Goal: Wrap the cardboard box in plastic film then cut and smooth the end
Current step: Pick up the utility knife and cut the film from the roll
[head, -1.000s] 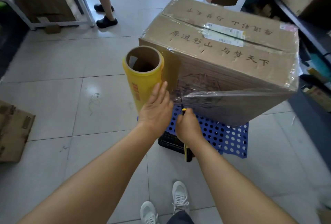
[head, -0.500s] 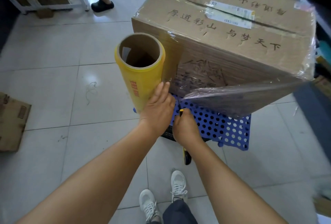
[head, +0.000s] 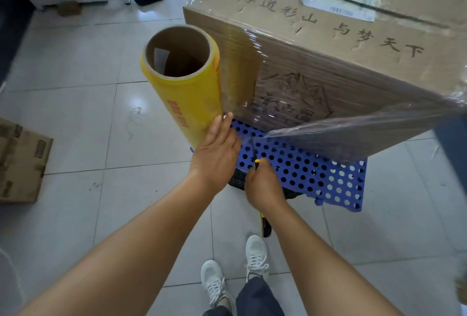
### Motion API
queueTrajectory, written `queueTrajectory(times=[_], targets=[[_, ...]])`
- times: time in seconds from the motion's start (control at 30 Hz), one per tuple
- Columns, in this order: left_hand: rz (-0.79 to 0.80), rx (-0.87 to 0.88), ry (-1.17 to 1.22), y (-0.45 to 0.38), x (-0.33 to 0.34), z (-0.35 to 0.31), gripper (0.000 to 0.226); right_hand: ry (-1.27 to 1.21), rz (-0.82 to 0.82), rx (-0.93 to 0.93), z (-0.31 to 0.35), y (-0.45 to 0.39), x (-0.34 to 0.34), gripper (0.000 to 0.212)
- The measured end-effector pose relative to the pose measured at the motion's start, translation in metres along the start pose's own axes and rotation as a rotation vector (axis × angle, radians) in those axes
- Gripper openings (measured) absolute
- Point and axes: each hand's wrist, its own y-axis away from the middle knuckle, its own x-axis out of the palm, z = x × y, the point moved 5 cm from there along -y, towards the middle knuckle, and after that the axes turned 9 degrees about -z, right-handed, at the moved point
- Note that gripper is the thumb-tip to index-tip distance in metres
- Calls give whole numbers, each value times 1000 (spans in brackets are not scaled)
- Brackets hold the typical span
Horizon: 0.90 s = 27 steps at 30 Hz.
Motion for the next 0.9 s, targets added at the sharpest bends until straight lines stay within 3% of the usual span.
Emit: queueTrajectory(times=[0.2,0.5,0.7,0.9], targets=[[-82,-61,-61,-6,17,-7,63,16,3,-10,10,-31,5,27],[-109,-54,-62,-15,48,-27,51,-21,7,-26,-21,-14,23,8],[-129,-18,-83,-15,57,-27,56,18,24,-41,-5,-46,23,31],[-31,-25,-111,-18,72,-33,51,-7,4,-19,-26,-39,36,14]])
